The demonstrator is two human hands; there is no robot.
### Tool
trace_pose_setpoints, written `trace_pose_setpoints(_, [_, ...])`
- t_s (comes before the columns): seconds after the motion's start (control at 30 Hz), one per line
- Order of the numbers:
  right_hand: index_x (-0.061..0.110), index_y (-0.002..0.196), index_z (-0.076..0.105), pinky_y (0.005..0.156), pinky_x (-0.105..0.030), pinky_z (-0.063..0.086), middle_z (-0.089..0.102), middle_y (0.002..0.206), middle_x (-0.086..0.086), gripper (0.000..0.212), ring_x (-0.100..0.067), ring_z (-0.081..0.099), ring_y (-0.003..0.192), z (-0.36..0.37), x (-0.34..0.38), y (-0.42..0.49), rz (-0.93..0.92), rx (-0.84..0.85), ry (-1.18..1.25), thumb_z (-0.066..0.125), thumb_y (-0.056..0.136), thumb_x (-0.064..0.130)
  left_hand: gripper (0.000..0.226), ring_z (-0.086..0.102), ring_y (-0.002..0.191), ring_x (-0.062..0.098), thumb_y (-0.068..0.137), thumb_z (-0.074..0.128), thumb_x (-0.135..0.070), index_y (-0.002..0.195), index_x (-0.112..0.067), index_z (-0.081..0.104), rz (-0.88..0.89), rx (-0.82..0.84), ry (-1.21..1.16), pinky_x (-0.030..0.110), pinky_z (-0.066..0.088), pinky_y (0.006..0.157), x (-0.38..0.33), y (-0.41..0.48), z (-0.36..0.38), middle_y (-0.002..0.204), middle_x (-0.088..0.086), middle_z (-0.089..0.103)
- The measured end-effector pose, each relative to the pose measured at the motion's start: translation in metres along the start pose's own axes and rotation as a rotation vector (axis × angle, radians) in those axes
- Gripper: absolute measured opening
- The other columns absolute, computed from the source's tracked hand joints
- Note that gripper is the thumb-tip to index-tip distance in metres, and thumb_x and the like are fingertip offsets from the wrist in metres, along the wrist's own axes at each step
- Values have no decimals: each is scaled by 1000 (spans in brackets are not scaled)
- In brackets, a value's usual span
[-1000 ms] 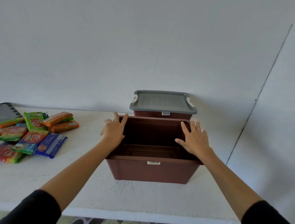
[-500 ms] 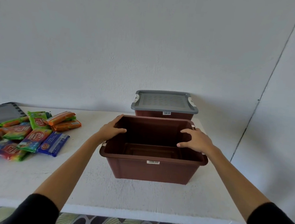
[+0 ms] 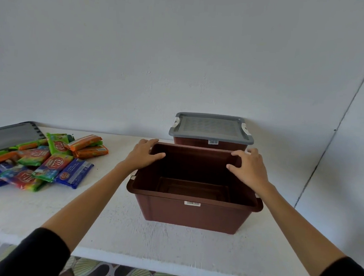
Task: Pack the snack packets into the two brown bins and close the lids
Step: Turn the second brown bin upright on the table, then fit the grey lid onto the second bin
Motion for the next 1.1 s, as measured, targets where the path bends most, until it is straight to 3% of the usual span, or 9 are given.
trace_pose_setpoints(0.07, [19,127,53,98,-34,42,38,137,-13,44,-29,41,125,-3,13,7,-36,-23,35,62,86,33,54,41,127,29,89,57,-37,137,-15,42,23,-67,-39,38,33,105,-6,0,-9,137,16,43])
trace_pose_setpoints(0.2, [20,129,51,94,-31,40,48,128,-9,45,-25,47,120,11,61,26,-199,91,100,62,87,32,47,49,119,27,90,58,-28,131,-10,47,-12,-140,-56,34,37,100,4,-1,-32,129,15,52])
trace_pose_setpoints(0.43, [19,132,49,96,-31,38,52,127,-11,51,-24,49,119,62,198,52,-484,275,203,64,85,33,42,51,117,22,91,56,-29,129,-11,50,-123,-186,-23,31,39,98,60,-19,-87,127,10,55])
trace_pose_setpoints(0.57, [21,132,49,87,-29,39,52,123,-12,53,-25,51,116,103,298,58,-623,327,208,65,84,36,42,52,116,23,91,55,-25,129,-9,51,-236,-238,-31,29,41,94,120,-28,-131,128,11,55])
trace_pose_setpoints(0.7, [20,132,49,88,-32,43,53,125,-14,53,-27,52,114,150,397,63,-732,360,233,66,84,35,42,51,118,25,91,56,-27,129,-9,50,-300,-249,21,33,40,96,195,-27,-174,127,12,54])
trace_pose_setpoints(0.87, [20,133,48,88,-32,41,51,127,-14,55,-27,51,116,210,506,76,-780,450,272,66,82,36,41,52,114,23,91,56,-24,129,-9,51,-397,-267,31,28,39,91,289,-22,-232,126,11,54])
trace_pose_setpoints(1.1, [16,134,47,84,-31,41,52,127,-17,54,-29,52,114,294,621,114,-799,511,240,65,84,29,42,51,117,22,90,58,-26,128,-9,51,-495,-279,38,27,38,94,415,4,-290,128,12,55])
Point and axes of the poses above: each hand's wrist, its own y-axis towards the middle knuckle, its own z-axis out of the palm, x = y × z, the point moved 6 cm from there along y, towards the middle knuckle
